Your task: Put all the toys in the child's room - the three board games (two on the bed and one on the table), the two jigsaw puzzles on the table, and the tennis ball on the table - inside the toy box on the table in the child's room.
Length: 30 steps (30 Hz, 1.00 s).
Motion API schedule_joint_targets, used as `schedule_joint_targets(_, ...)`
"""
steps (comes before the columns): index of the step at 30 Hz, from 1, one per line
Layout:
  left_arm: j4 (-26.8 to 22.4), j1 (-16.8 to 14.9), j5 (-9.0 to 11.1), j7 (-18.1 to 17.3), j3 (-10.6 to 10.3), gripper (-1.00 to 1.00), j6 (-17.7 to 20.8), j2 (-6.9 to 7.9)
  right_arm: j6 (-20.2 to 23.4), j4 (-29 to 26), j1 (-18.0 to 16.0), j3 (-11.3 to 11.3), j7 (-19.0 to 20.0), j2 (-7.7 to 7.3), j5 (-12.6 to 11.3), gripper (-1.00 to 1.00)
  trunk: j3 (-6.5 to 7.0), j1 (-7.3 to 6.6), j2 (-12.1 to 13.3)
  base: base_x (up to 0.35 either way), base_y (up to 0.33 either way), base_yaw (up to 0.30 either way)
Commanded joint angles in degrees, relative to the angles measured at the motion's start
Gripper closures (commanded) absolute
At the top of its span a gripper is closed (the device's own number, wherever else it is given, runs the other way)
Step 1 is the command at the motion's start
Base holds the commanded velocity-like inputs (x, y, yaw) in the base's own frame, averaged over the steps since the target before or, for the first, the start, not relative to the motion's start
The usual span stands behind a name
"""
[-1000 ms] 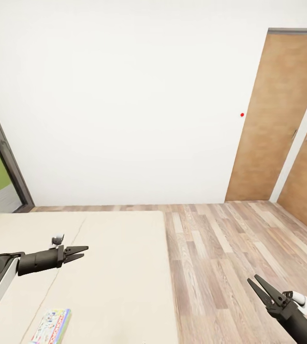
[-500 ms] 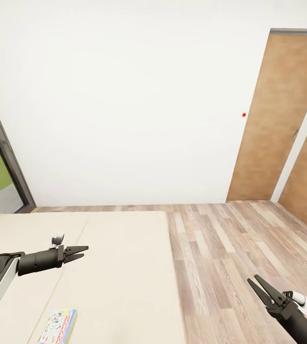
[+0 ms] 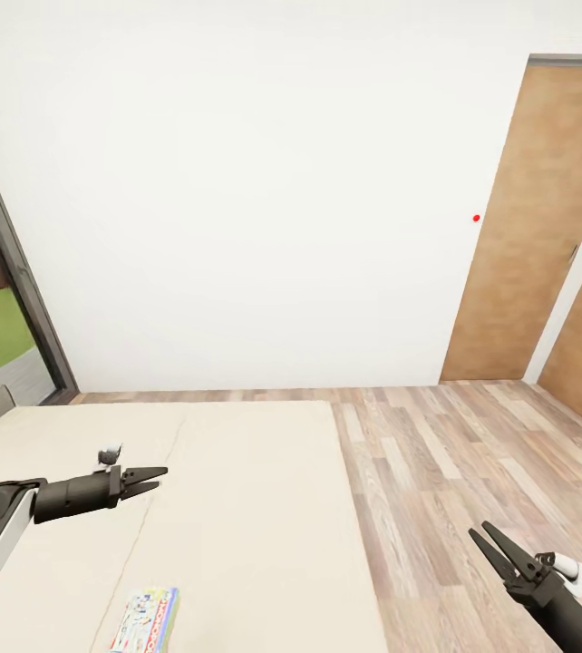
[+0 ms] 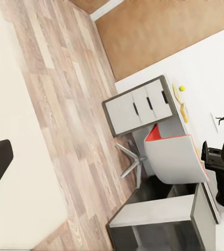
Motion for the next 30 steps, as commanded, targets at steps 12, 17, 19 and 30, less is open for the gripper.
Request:
schedule_joint_targets(12, 0.01, -0.04, 0.17, -0.06, 0.00, -1.00, 0.36, 0.02, 0.38, -0.06, 0.00, 0.01, -0.08, 0.05, -0.07, -1.00, -0.12, 0.04, -0.12, 0.000, 0.261, 0.000)
schedule_joint_targets(17, 0.03, -0.04, 0.17, -0.06, -0.01, -1.00, 0.35, 0.02, 0.35, -0.06, 0.00, 0.04, -0.07, 0.11, -0.07, -1.00, -0.12, 0.04, -0.12, 0.000, 0.108, 0.000)
schedule_joint_targets(19, 0.03, -0.04, 0.17, -0.06, -0.02, -1.00, 0.35, 0.02, 0.35, -0.06, 0.00, 0.05, -0.07, 0.09, -0.09, -1.00, -0.12, 0.04, -0.12, 0.000, 0.047, 0.000)
schedule_joint_targets(30, 0.02, -0.04, 0.17, -0.06, -0.01, -1.00, 0.37, 0.02, 0.26, -0.12, 0.00, 0.08, 0.00, 0.09, -0.25, -1.00, -0.12, 0.04, -0.12, 0.000, 0.150, 0.000)
